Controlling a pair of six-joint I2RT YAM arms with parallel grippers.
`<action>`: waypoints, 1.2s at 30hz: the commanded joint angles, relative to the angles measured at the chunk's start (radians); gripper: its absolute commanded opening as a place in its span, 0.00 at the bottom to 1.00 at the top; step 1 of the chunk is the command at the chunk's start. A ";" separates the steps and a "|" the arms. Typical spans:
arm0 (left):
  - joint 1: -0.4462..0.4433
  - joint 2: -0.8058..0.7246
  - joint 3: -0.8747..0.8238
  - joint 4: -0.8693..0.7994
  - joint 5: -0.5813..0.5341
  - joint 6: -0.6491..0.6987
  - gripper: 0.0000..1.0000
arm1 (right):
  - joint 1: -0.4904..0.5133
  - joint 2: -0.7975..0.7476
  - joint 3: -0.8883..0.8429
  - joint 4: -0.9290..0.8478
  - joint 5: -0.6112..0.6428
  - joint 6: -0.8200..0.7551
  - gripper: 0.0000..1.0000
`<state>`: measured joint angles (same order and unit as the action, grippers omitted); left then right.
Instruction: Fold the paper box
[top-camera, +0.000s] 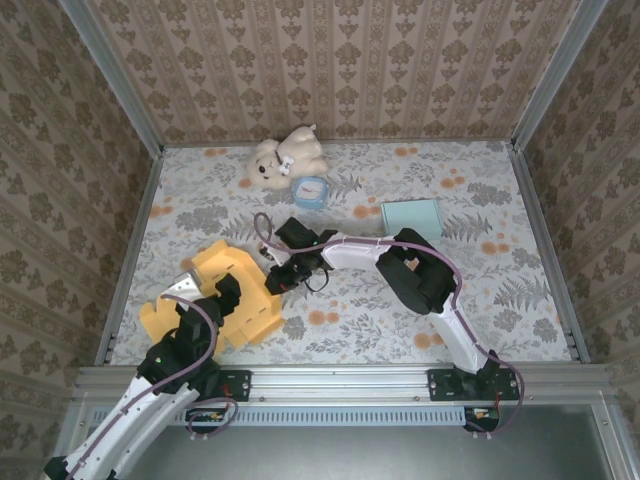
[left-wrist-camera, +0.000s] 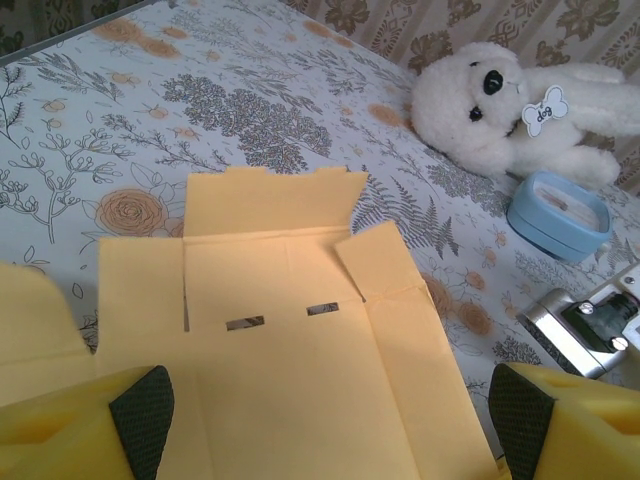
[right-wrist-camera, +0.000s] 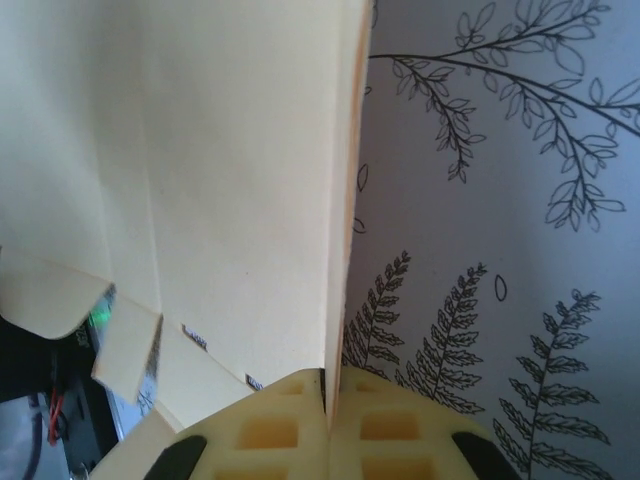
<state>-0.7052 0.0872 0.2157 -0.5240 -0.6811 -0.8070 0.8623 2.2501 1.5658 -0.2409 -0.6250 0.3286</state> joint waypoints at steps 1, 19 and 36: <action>0.007 -0.013 -0.007 -0.005 -0.008 0.005 0.86 | 0.003 -0.051 0.024 -0.122 0.049 -0.070 0.00; 0.005 0.017 0.117 0.051 0.250 -0.026 0.85 | -0.037 -0.614 0.083 -0.715 1.126 -0.638 0.00; 0.001 0.446 0.300 0.291 0.450 0.132 0.86 | -0.050 -0.795 0.022 -0.893 1.085 -1.195 0.00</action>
<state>-0.7052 0.4648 0.4698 -0.3401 -0.2901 -0.7654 0.8211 1.4235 1.5829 -1.1034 0.5186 -0.7444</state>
